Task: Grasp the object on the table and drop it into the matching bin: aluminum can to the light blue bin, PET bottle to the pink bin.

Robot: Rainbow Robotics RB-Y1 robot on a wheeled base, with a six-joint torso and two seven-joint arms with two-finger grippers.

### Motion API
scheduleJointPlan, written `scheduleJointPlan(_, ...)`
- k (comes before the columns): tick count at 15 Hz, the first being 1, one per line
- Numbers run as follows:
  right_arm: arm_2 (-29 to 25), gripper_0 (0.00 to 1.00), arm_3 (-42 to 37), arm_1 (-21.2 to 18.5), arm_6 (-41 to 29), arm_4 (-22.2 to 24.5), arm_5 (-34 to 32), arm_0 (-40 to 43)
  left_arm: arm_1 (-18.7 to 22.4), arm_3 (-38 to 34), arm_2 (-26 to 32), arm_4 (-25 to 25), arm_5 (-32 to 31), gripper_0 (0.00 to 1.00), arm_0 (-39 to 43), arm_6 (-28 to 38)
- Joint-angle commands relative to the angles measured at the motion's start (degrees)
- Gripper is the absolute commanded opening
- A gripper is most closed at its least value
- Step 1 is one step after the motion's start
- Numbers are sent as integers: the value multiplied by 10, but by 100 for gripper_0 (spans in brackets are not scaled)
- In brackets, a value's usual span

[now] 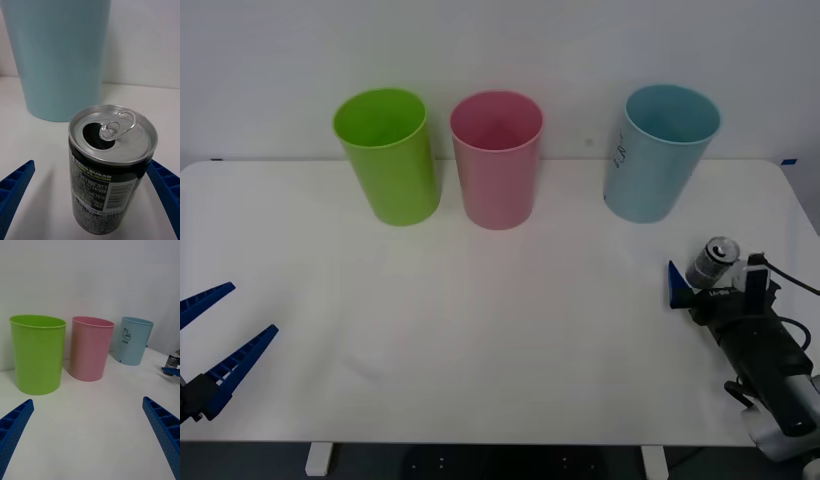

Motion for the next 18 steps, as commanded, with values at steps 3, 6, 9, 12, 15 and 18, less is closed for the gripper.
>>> scheduleJointPlan(3, 1, 2, 0, 0, 1, 0, 0, -1, 0, 0, 0, 0, 0, 100, 0, 0)
scheduleJointPlan(6, 2, 0, 0, 0, 2, 0, -2, -1, 0, 0, 0, 0, 0, 100, 0, 0)
scheduleJointPlan(9, 1, 0, 0, 0, 1, 0, -2, -1, 0, 0, 0, 0, 0, 100, 0, 0)
scheduleJointPlan(12, 1, 0, 0, 0, -1, 0, -6, -1, 0, 0, 0, 0, 0, 100, 0, 0)
scheduleJointPlan(15, 1, 0, 0, 0, -5, 1, -14, -1, 0, 0, 0, 0, 0, 100, 0, 0)
scheduleJointPlan(18, 0, 0, -6, -1, -14, 5, -25, 2, 0, 0, 0, 0, 0, 100, 0, 0)
